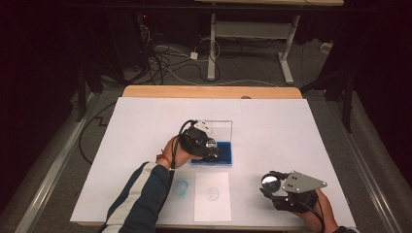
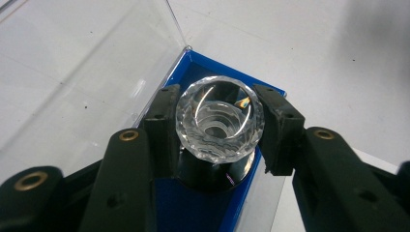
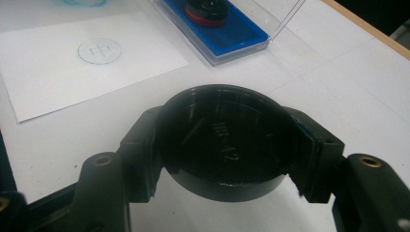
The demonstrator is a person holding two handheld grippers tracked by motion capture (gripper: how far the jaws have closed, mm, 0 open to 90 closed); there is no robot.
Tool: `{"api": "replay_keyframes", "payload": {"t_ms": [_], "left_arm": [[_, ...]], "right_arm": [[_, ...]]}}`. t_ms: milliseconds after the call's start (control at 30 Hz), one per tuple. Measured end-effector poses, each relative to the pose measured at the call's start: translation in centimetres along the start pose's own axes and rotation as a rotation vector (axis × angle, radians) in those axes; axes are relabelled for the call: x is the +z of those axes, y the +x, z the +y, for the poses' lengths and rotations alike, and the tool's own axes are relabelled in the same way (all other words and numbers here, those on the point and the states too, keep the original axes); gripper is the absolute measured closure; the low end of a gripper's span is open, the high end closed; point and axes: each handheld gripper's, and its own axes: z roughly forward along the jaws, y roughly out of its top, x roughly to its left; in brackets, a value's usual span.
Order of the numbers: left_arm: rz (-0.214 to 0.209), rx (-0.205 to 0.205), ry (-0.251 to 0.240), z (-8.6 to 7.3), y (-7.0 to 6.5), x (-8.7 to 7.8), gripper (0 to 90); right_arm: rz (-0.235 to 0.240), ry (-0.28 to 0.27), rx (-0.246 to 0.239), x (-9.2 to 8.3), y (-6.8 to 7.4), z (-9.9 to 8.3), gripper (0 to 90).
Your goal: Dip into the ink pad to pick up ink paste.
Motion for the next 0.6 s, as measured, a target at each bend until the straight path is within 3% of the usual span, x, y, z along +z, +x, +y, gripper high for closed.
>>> {"api": "replay_keyframes", "payload": {"t_ms": [333,600], "left_arm": [[-0.003,-0.004,-0.003,0.01,-0.04,0.13,54.5],[0.022,0.007,0.021,0.49,-0.23,-0.16,54.5]], "right_arm": [[-0.004,0.000,0.000,0.03,0.02,0.08,37.8],[-0.004,-0.003,0.000,-0.04,-0.04,0.08,37.9]]}}
